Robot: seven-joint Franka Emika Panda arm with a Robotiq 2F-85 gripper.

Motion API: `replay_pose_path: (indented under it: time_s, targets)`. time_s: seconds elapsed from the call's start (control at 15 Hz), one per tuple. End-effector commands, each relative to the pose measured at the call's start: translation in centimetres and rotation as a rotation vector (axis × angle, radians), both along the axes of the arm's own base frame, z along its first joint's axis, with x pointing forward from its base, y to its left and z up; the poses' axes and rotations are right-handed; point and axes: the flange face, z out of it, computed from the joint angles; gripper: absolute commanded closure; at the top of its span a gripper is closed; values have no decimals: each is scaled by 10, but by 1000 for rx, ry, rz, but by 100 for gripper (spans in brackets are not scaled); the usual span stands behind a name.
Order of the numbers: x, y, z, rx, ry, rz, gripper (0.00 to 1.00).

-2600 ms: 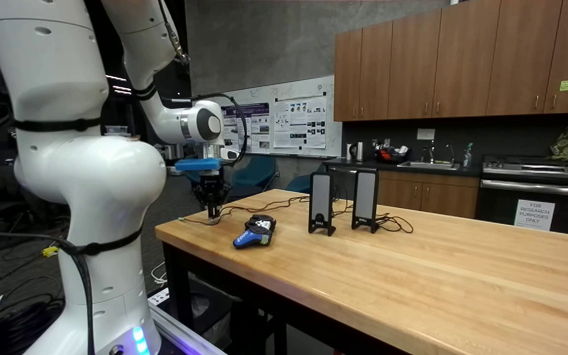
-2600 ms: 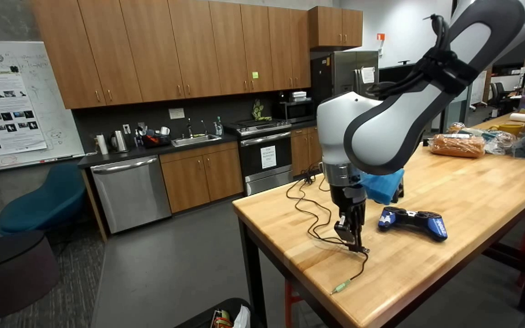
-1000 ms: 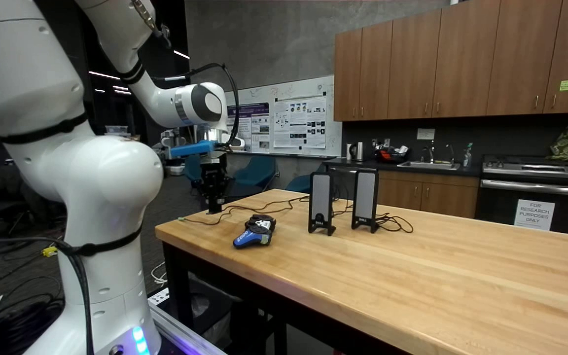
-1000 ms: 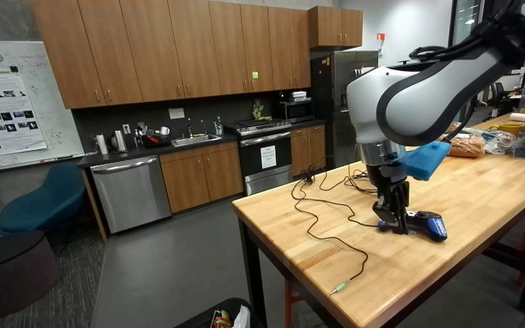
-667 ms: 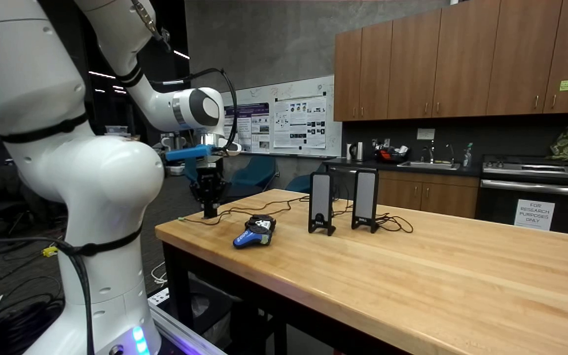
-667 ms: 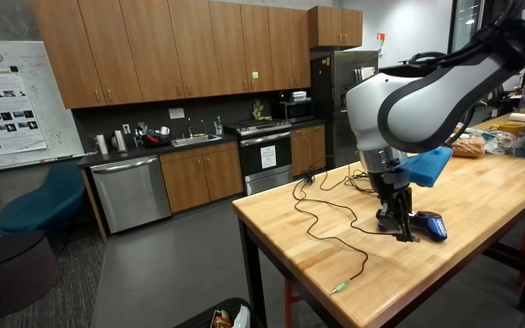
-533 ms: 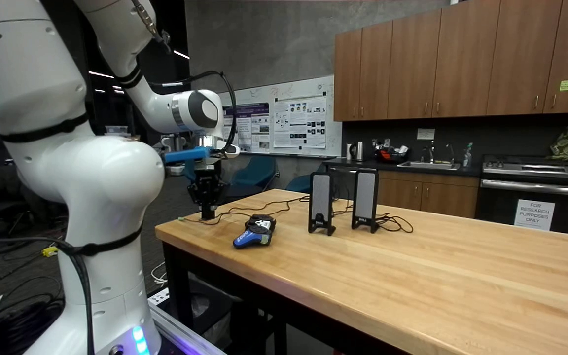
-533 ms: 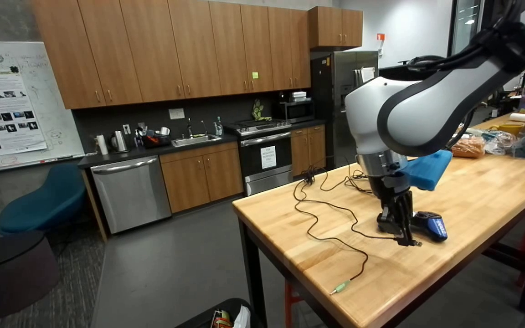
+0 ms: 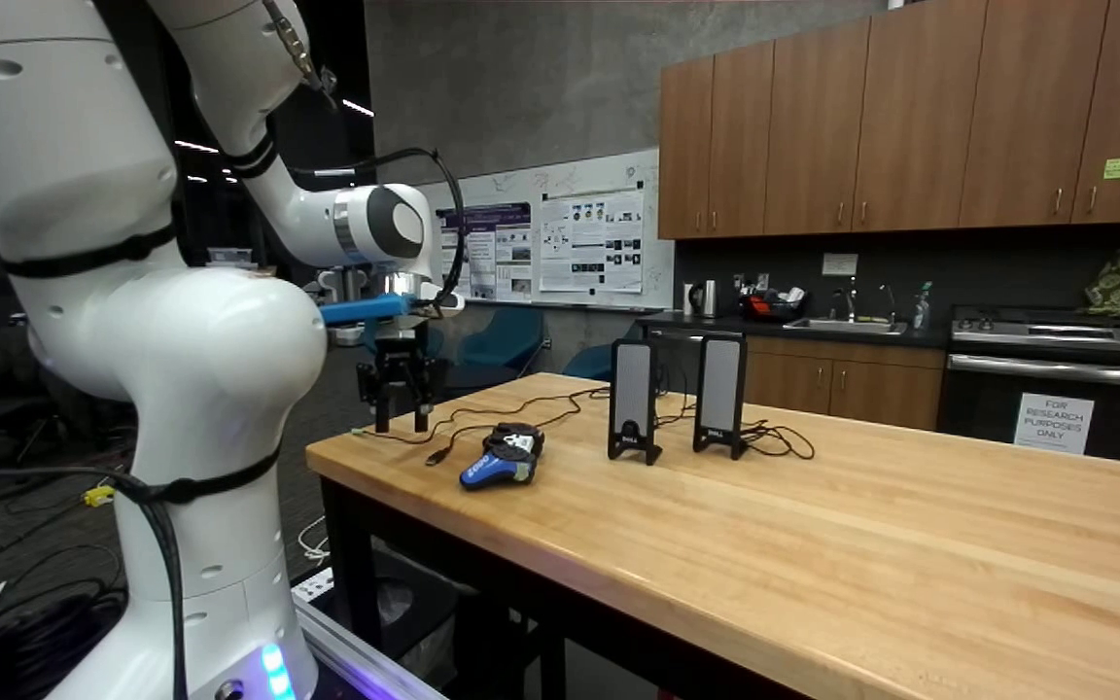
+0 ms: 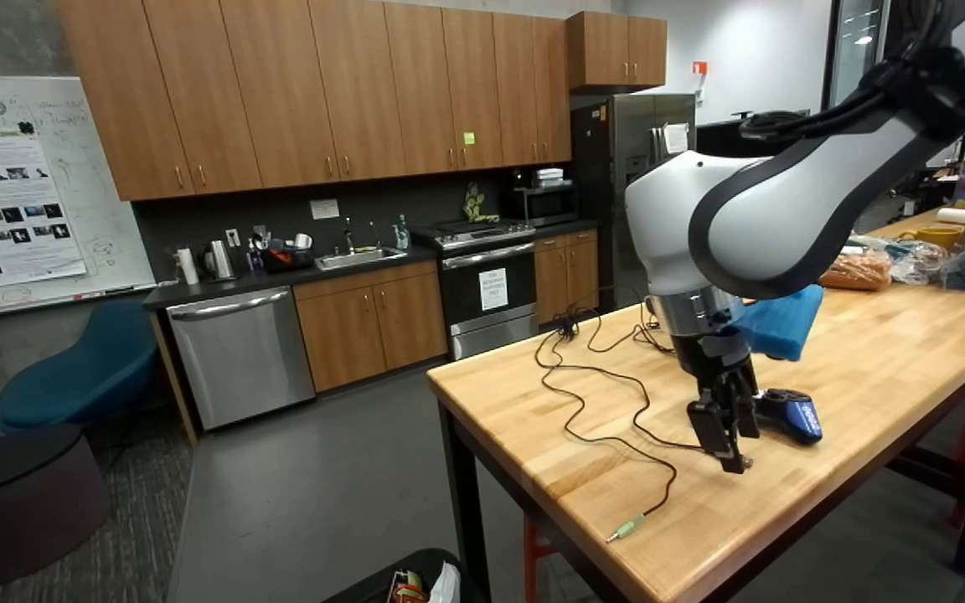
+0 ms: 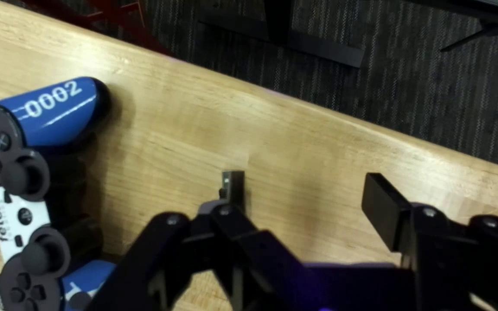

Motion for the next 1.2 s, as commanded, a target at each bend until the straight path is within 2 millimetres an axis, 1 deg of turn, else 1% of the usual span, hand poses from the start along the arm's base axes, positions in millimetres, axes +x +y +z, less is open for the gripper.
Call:
replay_pose_path:
  time_s: [0.0,0.27,0.67,1.13]
  targets:
    - [5,22,1,41,2,112,1]
    - [10,44,2,143,-30,328,0]
    - [10,57,-1,256,-22,649,0]
    - [3,79,-6,301,42,1044,0]
